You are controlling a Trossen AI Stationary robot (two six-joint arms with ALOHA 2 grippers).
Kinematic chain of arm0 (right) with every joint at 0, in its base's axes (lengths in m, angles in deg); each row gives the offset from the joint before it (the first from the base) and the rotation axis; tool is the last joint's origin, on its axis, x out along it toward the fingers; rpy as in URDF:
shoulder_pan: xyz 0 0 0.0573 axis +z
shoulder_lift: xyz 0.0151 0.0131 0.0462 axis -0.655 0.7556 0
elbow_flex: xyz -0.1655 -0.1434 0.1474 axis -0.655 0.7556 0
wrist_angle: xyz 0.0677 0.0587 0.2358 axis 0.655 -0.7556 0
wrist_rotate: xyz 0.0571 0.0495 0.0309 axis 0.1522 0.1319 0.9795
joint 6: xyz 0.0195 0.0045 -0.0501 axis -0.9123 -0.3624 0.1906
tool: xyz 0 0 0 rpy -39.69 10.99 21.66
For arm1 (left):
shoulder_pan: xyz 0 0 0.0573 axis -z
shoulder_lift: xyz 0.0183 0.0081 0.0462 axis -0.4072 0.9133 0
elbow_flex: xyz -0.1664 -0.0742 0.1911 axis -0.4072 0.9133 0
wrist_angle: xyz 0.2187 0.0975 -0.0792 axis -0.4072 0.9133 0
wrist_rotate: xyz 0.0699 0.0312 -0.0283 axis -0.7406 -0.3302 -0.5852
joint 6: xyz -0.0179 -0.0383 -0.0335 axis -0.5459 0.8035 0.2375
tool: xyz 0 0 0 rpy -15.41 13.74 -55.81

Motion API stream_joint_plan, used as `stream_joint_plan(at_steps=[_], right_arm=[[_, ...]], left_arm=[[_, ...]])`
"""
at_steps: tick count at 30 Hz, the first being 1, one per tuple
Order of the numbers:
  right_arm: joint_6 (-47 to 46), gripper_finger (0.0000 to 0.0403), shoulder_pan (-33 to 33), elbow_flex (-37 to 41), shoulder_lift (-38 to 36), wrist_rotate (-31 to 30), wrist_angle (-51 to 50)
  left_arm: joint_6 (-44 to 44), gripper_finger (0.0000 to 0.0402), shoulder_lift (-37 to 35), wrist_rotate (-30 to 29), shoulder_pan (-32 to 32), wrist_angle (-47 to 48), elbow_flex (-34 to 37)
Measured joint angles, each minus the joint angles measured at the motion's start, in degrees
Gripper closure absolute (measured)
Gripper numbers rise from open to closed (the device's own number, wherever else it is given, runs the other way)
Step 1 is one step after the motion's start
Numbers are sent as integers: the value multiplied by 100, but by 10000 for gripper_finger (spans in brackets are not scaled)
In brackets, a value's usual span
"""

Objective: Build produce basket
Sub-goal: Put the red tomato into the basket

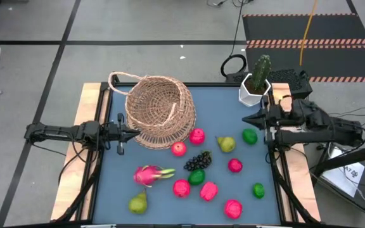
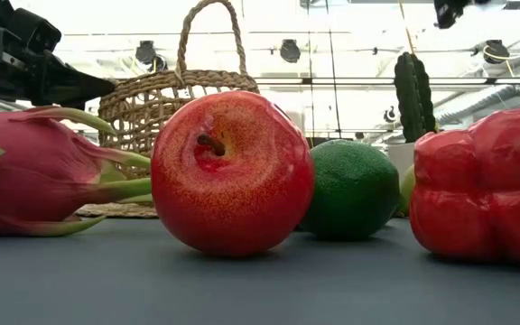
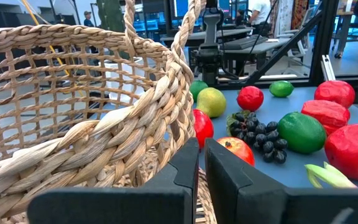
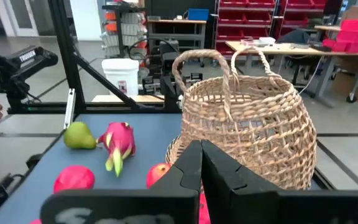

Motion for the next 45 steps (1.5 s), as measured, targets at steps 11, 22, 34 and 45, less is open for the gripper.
stream_joint_plan(at_steps=[11,22,34,45], right_arm=[[-269,403,0,-1761,1040,2,-1239],[-269,403,0,-3280,2050,-2,-2286],[-246,403,0,-3324,2327,-2,-2330],[-226,403,0,-3324,2410,4,-2259]], left_arm=[[12,371,0,1,-1,0,-1],[12,371,-2,1,0,0,-1],[693,371,5,424,2,-369,-481],[637,371,1225,403,0,1535,-3390]])
